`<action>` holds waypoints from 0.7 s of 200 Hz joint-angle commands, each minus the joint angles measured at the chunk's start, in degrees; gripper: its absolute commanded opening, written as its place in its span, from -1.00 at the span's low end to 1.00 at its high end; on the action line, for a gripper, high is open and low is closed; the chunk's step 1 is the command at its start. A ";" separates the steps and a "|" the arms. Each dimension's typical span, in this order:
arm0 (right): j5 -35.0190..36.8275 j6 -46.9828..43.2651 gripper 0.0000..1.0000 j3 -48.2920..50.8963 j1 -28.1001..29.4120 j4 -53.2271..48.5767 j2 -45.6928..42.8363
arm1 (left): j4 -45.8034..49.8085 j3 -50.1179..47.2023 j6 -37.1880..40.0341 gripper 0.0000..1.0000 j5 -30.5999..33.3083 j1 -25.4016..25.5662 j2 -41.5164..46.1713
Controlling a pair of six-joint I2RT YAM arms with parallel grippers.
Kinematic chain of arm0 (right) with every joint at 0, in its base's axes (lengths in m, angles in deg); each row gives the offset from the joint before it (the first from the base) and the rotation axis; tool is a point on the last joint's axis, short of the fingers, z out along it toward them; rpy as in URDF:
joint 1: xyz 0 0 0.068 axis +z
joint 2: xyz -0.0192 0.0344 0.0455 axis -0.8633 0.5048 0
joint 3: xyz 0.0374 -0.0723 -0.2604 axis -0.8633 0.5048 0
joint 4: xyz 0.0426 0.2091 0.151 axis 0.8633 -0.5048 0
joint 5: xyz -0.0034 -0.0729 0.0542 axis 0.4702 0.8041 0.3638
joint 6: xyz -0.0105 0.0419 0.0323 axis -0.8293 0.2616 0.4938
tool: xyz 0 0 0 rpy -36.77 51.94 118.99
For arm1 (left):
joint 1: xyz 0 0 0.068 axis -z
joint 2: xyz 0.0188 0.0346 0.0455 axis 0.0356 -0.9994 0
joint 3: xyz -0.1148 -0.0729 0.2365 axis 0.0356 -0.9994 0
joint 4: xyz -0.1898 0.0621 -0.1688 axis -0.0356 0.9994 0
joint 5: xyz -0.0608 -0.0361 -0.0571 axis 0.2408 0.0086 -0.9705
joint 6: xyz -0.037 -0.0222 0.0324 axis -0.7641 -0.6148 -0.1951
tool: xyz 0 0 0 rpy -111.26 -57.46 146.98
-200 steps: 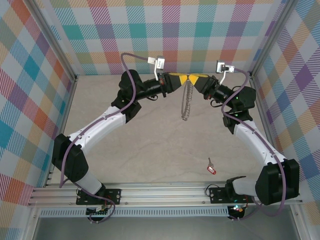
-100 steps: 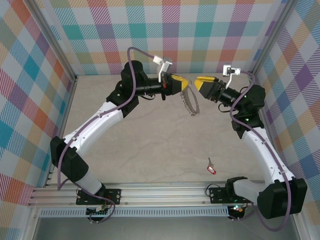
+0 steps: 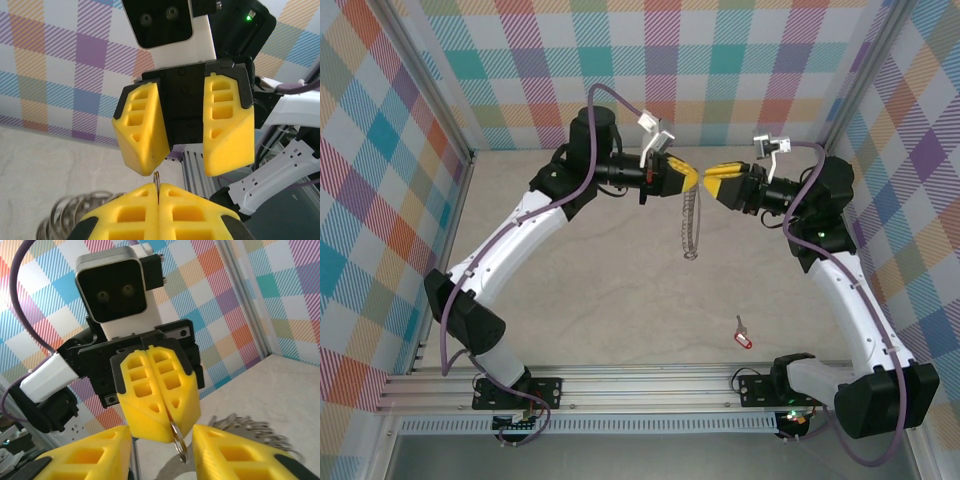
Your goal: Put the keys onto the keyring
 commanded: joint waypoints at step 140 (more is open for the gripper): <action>-5.38 0.33 -0.77 1.16 -0.07 3.17 2.01 | -0.26 2.89 -0.14 -1.00 -2.82 -0.35 -0.40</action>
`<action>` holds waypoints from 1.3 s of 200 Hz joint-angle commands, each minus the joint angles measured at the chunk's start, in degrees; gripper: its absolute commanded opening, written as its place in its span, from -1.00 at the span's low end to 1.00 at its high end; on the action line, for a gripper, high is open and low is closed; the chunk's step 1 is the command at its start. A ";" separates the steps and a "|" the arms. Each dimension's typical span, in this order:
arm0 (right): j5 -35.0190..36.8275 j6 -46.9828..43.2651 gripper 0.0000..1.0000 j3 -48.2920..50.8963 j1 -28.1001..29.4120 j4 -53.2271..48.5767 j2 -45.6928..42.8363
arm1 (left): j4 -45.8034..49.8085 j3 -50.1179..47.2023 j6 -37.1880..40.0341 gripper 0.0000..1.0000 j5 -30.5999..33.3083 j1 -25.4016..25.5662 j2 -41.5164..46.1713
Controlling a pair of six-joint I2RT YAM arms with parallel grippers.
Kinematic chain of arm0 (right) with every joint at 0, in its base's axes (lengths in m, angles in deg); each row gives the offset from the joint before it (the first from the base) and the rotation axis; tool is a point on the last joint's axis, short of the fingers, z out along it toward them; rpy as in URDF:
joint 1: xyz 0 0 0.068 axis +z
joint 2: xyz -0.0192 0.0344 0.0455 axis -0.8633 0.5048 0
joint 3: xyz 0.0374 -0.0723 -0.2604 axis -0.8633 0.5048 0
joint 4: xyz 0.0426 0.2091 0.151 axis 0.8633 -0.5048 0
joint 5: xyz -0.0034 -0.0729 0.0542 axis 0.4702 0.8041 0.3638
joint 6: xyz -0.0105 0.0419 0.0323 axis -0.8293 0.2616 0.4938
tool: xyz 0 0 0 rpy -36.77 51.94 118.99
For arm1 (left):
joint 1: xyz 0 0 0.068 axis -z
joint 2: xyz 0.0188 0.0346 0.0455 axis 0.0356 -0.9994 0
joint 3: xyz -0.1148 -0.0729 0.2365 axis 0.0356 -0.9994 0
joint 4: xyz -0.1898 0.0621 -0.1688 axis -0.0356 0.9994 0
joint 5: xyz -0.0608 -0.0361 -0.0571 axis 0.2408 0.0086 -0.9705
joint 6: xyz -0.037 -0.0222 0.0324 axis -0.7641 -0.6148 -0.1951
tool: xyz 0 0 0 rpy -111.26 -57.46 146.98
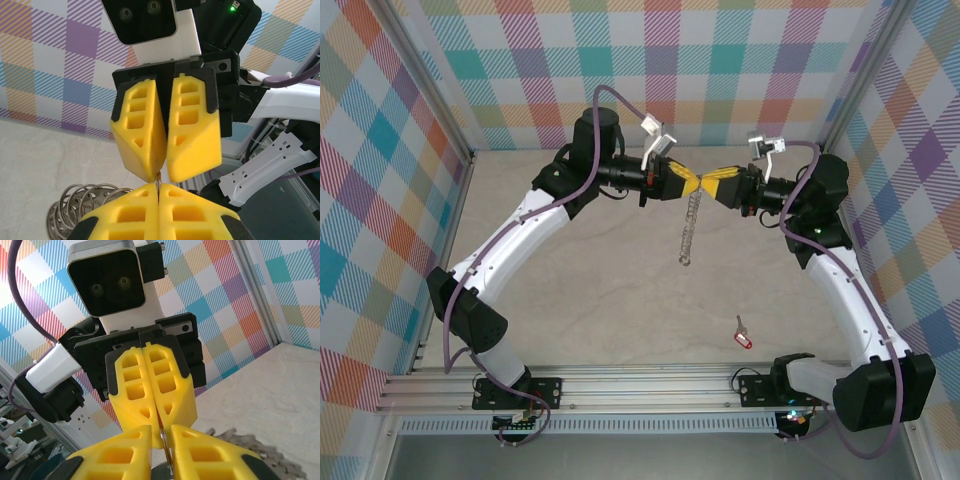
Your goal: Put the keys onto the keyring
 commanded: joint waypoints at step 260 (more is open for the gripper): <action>15.47 20.26 -1.00 5.48 0.10 37.81 4.12 | -46.33 -20.22 -36.32 -0.18 16.83 -0.91 5.58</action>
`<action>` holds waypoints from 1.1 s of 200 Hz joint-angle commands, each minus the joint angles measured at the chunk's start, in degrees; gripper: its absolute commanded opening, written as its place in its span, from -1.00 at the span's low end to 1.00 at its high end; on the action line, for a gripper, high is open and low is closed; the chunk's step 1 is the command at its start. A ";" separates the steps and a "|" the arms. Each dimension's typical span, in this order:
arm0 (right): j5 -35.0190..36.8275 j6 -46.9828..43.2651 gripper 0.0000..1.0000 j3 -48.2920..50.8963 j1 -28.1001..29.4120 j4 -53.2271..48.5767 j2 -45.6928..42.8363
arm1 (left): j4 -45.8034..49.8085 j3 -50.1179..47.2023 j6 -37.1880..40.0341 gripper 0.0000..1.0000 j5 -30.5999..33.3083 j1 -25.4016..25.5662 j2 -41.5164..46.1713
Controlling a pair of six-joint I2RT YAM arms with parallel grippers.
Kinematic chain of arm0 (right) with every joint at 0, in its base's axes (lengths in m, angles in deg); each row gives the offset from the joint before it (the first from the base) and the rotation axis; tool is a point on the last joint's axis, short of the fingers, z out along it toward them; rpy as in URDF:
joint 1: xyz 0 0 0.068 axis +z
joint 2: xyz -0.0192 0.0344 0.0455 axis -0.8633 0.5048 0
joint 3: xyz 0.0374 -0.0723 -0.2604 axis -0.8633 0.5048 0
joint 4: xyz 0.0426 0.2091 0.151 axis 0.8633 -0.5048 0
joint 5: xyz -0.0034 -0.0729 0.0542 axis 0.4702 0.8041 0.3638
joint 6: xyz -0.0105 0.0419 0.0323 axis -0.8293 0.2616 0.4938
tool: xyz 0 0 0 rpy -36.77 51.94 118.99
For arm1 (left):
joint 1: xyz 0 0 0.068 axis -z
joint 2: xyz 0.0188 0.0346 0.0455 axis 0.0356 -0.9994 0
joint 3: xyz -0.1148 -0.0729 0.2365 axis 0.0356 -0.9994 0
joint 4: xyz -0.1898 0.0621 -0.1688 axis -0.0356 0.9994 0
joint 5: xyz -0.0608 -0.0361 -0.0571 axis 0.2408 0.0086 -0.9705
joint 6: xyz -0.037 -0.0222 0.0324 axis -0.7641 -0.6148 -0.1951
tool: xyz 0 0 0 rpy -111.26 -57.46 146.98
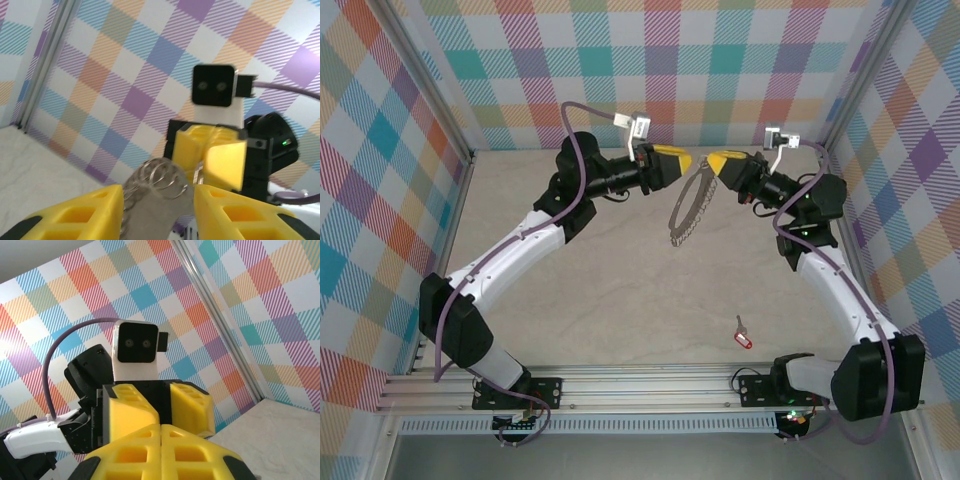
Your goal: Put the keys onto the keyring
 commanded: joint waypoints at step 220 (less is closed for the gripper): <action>2.12 4.36 -1.00 -0.70 0.88 9.15 1.62 | -10.39 0.45 -5.57 -0.05 -0.03 0.69 -2.01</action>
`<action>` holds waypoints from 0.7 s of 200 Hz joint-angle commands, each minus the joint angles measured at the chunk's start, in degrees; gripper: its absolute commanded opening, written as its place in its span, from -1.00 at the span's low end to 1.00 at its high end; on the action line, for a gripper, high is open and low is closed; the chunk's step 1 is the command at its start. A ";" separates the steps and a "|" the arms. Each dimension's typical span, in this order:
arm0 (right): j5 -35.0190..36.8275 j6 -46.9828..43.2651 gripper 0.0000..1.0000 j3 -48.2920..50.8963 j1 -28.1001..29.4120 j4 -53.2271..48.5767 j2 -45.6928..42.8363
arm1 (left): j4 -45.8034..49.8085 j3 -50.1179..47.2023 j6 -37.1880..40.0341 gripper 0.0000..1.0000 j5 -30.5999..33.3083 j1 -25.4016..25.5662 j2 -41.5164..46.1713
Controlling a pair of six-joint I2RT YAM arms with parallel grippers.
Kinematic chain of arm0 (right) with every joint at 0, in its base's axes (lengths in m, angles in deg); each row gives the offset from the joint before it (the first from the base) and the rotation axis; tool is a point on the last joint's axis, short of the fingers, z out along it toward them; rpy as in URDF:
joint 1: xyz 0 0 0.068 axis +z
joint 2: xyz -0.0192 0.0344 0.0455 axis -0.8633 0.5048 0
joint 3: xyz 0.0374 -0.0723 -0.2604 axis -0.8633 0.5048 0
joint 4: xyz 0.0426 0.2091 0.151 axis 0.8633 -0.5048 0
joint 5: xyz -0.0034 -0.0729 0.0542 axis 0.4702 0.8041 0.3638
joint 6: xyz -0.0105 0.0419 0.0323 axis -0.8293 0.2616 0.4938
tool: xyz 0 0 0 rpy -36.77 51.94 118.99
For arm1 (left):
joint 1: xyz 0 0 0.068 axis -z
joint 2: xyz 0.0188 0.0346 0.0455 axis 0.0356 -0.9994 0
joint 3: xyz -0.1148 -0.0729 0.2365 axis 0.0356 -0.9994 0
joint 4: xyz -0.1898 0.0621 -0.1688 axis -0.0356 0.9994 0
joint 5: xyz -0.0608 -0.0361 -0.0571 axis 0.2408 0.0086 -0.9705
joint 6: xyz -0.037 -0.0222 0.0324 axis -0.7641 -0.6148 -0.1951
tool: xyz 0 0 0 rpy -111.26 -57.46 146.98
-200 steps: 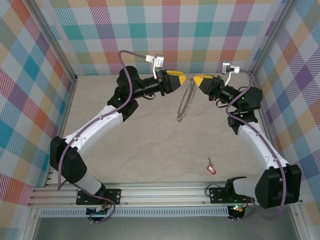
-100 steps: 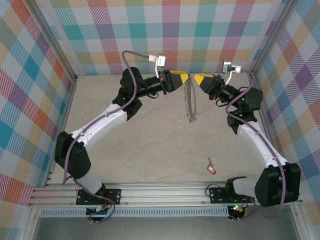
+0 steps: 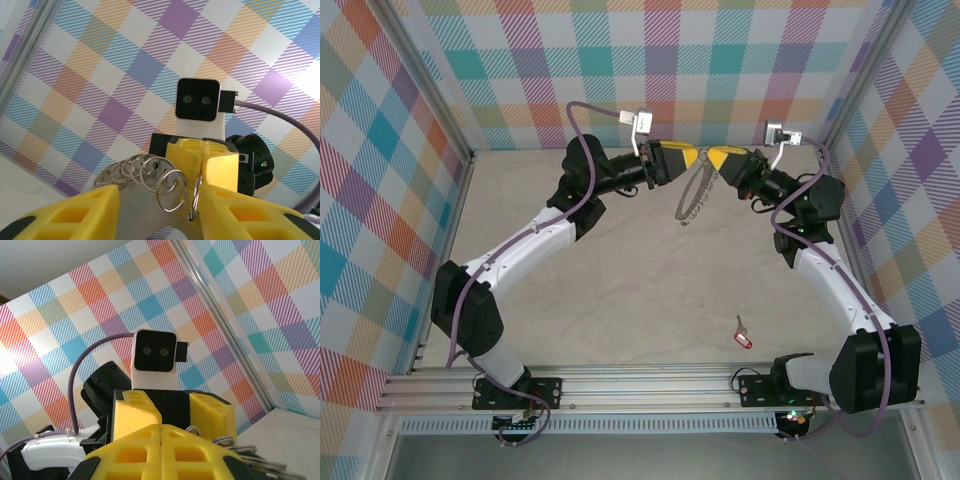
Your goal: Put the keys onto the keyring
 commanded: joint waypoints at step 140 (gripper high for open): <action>1.12 -0.13 -1.00 -0.70 0.42 3.48 0.42 | -5.32 -0.41 -0.40 -0.17 -1.15 0.94 1.70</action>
